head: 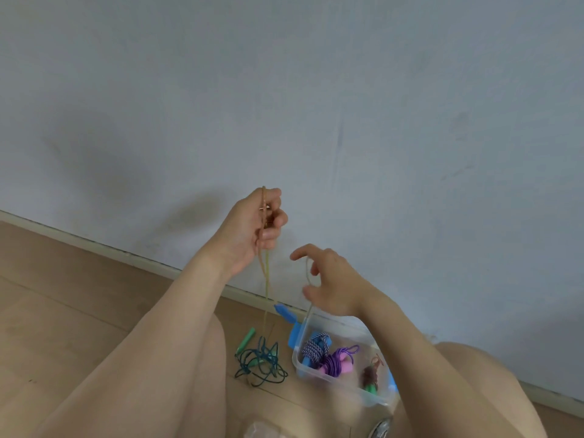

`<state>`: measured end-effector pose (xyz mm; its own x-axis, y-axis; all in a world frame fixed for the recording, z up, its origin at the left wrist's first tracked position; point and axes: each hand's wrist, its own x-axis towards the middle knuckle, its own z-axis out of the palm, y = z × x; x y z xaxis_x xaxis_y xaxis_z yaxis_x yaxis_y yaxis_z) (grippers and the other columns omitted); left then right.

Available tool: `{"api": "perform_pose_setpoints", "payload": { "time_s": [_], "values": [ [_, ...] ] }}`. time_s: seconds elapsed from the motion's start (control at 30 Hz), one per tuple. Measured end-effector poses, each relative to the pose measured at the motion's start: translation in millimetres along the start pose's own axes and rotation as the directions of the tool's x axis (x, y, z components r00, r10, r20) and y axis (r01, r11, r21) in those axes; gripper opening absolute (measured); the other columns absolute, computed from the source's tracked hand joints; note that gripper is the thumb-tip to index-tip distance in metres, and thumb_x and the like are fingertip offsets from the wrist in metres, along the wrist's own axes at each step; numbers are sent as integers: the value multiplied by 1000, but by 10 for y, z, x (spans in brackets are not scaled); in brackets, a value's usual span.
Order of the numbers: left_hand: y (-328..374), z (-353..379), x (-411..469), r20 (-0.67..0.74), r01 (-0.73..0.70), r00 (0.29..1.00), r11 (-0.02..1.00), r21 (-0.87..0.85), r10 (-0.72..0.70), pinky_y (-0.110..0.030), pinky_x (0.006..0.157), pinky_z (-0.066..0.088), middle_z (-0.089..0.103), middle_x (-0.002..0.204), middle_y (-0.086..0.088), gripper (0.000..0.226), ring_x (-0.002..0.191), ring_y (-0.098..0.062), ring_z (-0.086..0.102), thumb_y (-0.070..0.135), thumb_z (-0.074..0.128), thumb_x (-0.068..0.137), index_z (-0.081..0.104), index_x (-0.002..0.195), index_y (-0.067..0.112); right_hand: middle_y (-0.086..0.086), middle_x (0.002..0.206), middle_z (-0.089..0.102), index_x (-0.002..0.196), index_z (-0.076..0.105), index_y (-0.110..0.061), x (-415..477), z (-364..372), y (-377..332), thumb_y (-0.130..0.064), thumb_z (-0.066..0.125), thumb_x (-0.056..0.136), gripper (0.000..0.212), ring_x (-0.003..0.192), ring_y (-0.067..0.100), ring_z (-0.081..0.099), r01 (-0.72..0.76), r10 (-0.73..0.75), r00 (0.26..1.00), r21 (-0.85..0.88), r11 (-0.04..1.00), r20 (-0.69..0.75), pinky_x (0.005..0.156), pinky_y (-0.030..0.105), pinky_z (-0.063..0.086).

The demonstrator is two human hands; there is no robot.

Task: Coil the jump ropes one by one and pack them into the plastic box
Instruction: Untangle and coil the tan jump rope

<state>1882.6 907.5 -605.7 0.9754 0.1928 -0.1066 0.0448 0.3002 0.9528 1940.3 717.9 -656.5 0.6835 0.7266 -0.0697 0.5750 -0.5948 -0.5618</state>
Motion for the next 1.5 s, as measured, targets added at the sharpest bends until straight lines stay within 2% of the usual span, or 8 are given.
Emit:
{"api": "perform_pose_setpoints", "payload": {
  "time_s": [0.17, 0.3, 0.5, 0.73, 1.1, 1.2, 1.37, 1.5],
  "values": [
    [-62, 78, 18, 69, 46, 997, 983, -177, -35, -28, 54, 27, 51, 76, -3, 21, 60, -15, 32, 36, 59, 94, 55, 85, 17, -5, 105, 58, 143, 59, -36, 65, 248, -167, -49, 64, 101, 44, 86, -1, 54, 42, -79, 983, 216, 976, 167, 85, 26, 45],
    [-96, 51, 88, -132, -41, 991, 976, -214, 12, -37, 79, 58, 66, 102, -13, 19, 80, -23, 63, 24, 61, 95, 73, 99, 9, -12, 58, 47, 99, 77, -19, 147, 266, -187, -37, 53, 110, 33, 56, 7, 42, 86, -83, 996, 393, 915, -25, 62, 27, 41],
    [-92, -112, 23, -78, 79, 991, 940, -332, -111, -57, 112, 48, 74, 125, -17, 36, 116, -40, 71, 4, 44, 86, 73, 109, 5, -7, 66, 53, 87, 71, -11, 106, 47, -284, -34, 46, 113, 43, 66, 13, 47, 209, 28, 937, 620, 756, -349, 68, 30, 43],
    [-318, 44, -108, 190, 91, 938, 735, 672, -290, -39, 109, 46, 78, 114, 2, 16, 118, -15, 68, 28, 68, 92, 75, 105, 21, 0, 70, 62, 91, 73, -6, 6, -111, -348, -31, 47, 113, 43, 58, 8, 50, 280, 160, 856, 700, 657, -492, 59, 20, 43],
    [-447, -20, -196, 157, -31, 984, 783, 621, -86, -30, 85, 61, 79, 102, -6, 40, 101, -24, 75, 33, 38, 115, 71, 111, 12, -9, 64, 63, 87, 79, -16, -166, -241, -136, -49, 48, 105, 49, 62, 12, 54, -61, 433, 806, 671, 739, -404, 68, 39, 46],
    [-453, -40, -176, 57, -29, 998, 834, 551, -3, -41, 87, 61, 79, 98, -9, 40, 97, -30, 76, 28, 37, 115, 71, 109, 8, -2, 62, 37, 71, 54, -2, -276, -250, -104, -45, 53, 101, 52, 60, 15, 35, -78, 320, 874, 543, 836, -366, 66, 36, 35],
    [-500, -94, -122, -232, 14, 967, 883, 469, 108, -50, 81, 62, 71, 70, -5, 39, 69, -27, 74, 30, 41, 114, 64, 91, 9, -15, 56, 54, 75, 75, -27, -420, -187, -6, -53, 63, 98, 37, 59, 1, 49, -91, 90, 971, 7, 996, -220, 76, 29, 44],
    [-491, -96, -63, -380, 60, 918, 910, 411, 112, -34, 55, 44, 45, 61, 3, 30, 54, -19, 40, 29, 45, 107, 62, 88, 14, -2, 50, 40, 54, 47, -12, -491, -79, 223, -38, 69, 86, 46, 53, 21, 42, -243, 253, 967, -241, 940, 11, 56, 39, 42]
  ]
}}
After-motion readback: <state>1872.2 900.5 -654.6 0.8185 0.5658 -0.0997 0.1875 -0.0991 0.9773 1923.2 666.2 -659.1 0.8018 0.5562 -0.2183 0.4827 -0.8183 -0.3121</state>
